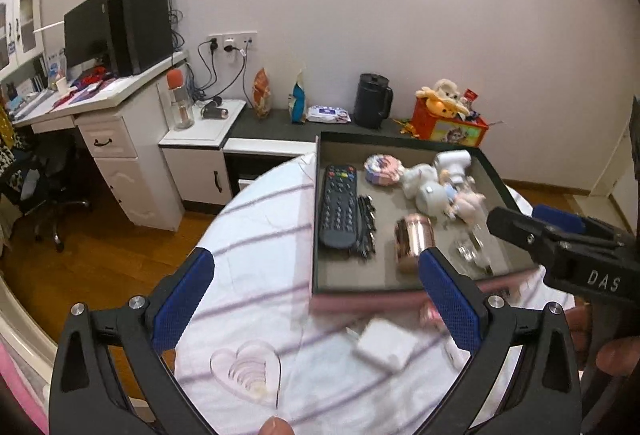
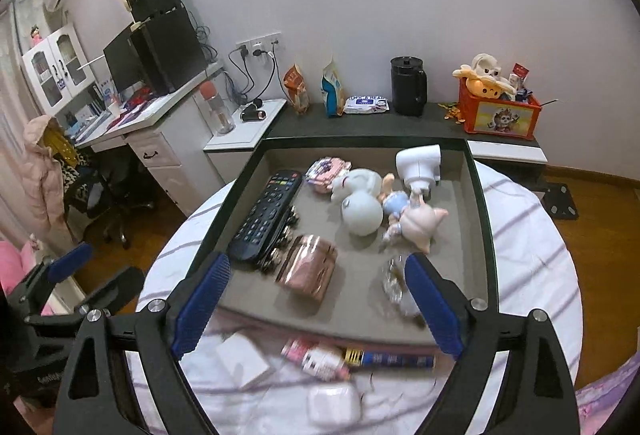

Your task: Organize rigid objects

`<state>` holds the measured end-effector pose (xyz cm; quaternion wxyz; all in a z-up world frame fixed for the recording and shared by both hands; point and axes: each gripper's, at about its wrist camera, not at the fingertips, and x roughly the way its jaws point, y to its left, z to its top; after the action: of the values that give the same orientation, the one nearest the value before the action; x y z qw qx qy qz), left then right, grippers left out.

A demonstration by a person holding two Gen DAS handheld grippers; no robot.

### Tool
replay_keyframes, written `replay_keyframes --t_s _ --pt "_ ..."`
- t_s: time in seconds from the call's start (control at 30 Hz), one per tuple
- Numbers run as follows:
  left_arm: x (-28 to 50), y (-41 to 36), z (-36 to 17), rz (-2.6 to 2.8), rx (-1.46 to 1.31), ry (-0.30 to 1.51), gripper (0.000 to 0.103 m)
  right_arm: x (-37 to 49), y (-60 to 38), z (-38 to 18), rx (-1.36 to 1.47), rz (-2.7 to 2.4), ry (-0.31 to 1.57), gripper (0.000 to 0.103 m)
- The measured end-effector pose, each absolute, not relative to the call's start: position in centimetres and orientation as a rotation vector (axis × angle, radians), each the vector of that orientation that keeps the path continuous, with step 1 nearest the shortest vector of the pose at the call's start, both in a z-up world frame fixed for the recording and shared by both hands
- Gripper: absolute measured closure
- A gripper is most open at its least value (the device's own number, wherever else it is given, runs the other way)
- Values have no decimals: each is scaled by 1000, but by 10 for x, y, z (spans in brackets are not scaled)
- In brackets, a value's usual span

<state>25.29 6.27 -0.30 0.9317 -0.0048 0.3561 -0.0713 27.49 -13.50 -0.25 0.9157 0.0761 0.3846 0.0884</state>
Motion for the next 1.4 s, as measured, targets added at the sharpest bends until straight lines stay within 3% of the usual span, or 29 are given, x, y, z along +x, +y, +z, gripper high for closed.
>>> replay_keyframes --t_s 0.57,1.4 --pt "160 58 -6 -239 -21 724 0 151 -163 2 153 111 745 12" --pt "156 43 -32 -247 20 794 0 148 -170 -43 128 87 860 12"
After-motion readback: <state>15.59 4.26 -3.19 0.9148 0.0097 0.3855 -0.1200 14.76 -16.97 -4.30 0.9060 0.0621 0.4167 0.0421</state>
